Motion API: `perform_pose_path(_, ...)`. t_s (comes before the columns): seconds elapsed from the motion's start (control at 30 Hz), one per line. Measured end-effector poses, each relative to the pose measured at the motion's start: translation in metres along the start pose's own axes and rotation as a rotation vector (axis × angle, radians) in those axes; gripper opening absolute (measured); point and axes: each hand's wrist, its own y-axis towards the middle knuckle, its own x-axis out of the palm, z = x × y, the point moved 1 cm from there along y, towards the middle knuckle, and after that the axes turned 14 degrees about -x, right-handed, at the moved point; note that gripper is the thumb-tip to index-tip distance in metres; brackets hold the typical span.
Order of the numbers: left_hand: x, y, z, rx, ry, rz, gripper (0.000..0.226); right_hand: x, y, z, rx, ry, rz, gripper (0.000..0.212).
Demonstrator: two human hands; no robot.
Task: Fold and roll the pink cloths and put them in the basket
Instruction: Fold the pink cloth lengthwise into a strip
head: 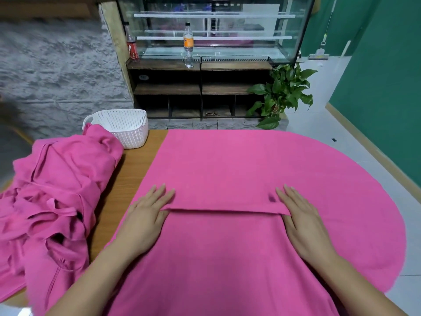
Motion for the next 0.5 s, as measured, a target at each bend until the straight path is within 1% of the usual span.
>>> perform_pose_path(0.13, -0.013, 0.058, 0.012, -0.007, -0.059, 0.05, 0.066, -0.005, 0.063, 0.006, 0.054, -0.04, 0.016, 0.057)
perform_pose_path(0.23, -0.008, 0.102, 0.016, -0.023, -0.054, 0.014, 0.062, 0.004, 0.104, 0.022, 0.085, -0.079, -0.014, 0.055)
perform_pose_path(0.3, 0.002, 0.121, 0.014, -0.02, -0.014, -0.021, 0.058, 0.016, 0.12, 0.033, 0.113, -0.098, -0.066, 0.053)
perform_pose_path(0.4, 0.02, 0.127, 0.011, -0.011, 0.056, -0.034, 0.053, 0.037, 0.123, 0.042, 0.136, -0.166, -0.181, 0.057)
perform_pose_path(0.5, 0.027, 0.118, 0.009, -0.027, 0.07, 0.004, 0.054, 0.042, 0.121, 0.042, 0.126, -0.212, -0.204, 0.059)
